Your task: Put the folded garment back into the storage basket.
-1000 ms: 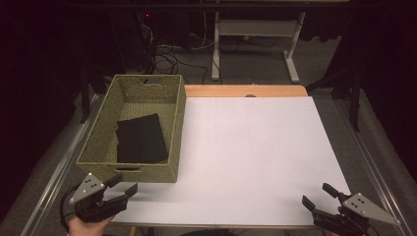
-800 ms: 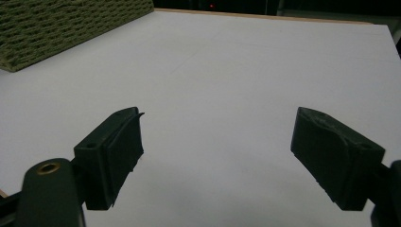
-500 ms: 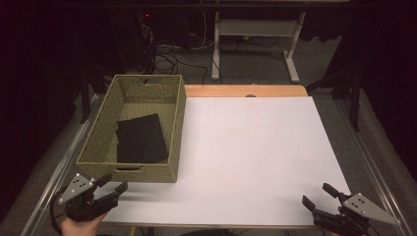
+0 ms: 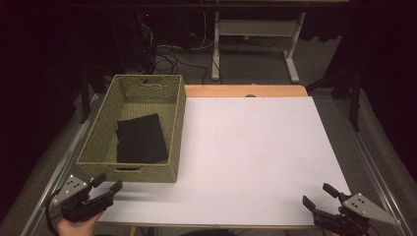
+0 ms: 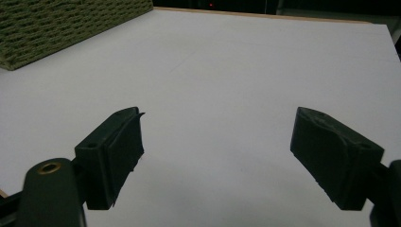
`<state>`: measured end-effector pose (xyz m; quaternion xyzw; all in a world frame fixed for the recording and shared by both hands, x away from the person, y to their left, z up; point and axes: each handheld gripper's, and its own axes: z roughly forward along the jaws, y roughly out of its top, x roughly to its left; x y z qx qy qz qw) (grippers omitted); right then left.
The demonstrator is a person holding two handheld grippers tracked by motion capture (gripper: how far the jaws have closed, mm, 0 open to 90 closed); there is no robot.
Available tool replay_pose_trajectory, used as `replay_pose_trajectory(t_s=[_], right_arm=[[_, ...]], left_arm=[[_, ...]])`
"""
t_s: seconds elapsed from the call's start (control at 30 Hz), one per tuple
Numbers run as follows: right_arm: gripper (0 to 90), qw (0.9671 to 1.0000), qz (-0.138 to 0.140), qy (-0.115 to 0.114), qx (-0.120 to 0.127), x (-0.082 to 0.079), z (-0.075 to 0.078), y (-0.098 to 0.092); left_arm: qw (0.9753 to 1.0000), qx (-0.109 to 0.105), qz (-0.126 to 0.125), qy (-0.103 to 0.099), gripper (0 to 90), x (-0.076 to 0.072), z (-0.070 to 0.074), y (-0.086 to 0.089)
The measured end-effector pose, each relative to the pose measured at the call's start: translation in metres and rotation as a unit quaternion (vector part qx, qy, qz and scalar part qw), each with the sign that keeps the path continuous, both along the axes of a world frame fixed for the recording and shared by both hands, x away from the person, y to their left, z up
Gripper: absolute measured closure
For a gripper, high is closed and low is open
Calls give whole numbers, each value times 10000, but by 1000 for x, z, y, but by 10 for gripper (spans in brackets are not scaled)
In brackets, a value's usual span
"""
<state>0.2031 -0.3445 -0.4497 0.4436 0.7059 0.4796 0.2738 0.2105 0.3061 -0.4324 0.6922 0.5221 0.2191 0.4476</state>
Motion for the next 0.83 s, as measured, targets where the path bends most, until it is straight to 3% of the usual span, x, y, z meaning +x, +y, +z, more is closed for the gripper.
replay_pose_trajectory(t_s=[0.3,0.43,0.83], right_arm=[[183,10000,-5,-19,8,-1,0,0],[183,10000,-5,-52,25,-1,1,-1],[183,10000,2,-42,14,-1,1,0]], left_arm=[[9998,83,111,129,327,1,-10,3],[9997,-53,125,223,327,1,-13,4],[9997,-88,125,167,327,0,-13,3]])
